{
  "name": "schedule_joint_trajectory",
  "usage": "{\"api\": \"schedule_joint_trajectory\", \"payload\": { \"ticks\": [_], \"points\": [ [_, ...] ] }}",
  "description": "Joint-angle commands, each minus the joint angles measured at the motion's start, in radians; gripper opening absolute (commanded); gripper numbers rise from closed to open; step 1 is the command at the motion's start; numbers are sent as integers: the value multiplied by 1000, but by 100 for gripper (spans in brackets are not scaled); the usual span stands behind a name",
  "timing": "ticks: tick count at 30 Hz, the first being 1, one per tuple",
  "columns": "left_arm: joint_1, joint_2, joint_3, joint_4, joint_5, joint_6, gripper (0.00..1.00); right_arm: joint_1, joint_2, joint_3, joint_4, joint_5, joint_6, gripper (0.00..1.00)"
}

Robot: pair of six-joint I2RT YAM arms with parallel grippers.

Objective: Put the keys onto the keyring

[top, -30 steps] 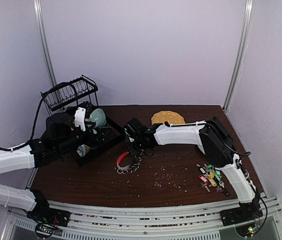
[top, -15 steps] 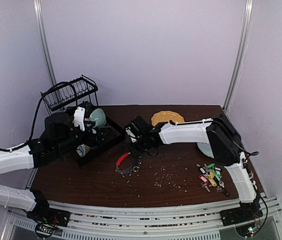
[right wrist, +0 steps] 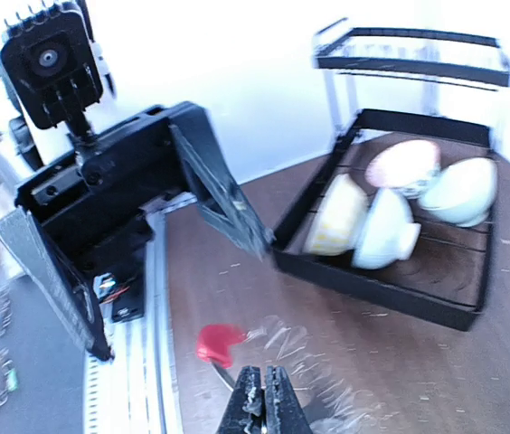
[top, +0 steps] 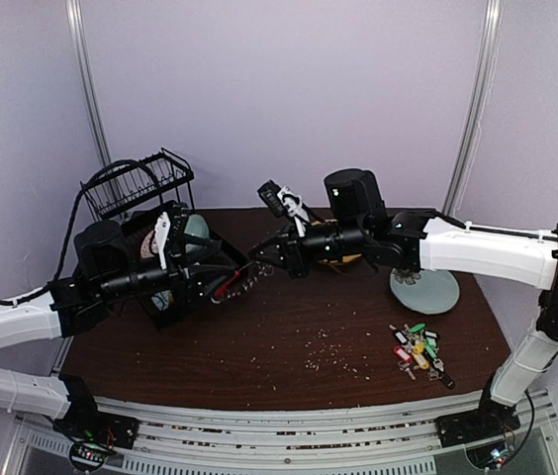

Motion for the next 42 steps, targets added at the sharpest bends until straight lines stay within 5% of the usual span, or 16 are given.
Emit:
{"api": "schedule_joint_trajectory", "payload": {
  "ticks": [1, 5, 13, 22, 26, 31, 39, 42],
  "points": [
    [-71, 27, 11, 31, 93, 90, 81, 23, -39, -56, 118, -138, 21, 0],
    [-109, 58, 52, -45, 18, 132, 78, 38, -50, -48, 118, -105, 38, 0],
    [-134, 90, 87, -123, -130, 181, 41, 51, -84, -75, 138, -100, 47, 0],
    [-133, 91, 69, -21, -3, 144, 50, 57, -86, -84, 176, -116, 50, 0],
    [-133, 11, 6, 113, 16, 107, 39, 58, -96, -131, 322, -162, 114, 0],
    [-132, -67, -49, 194, 121, 81, 45, 58, -119, -233, 590, -206, 256, 0],
    [-54, -69, -46, 221, 140, -19, 19, 77, -144, -299, 733, -227, 292, 0],
    [-30, -37, -51, 248, 150, -48, 17, 81, -156, -315, 766, -216, 301, 0]
  ]
}}
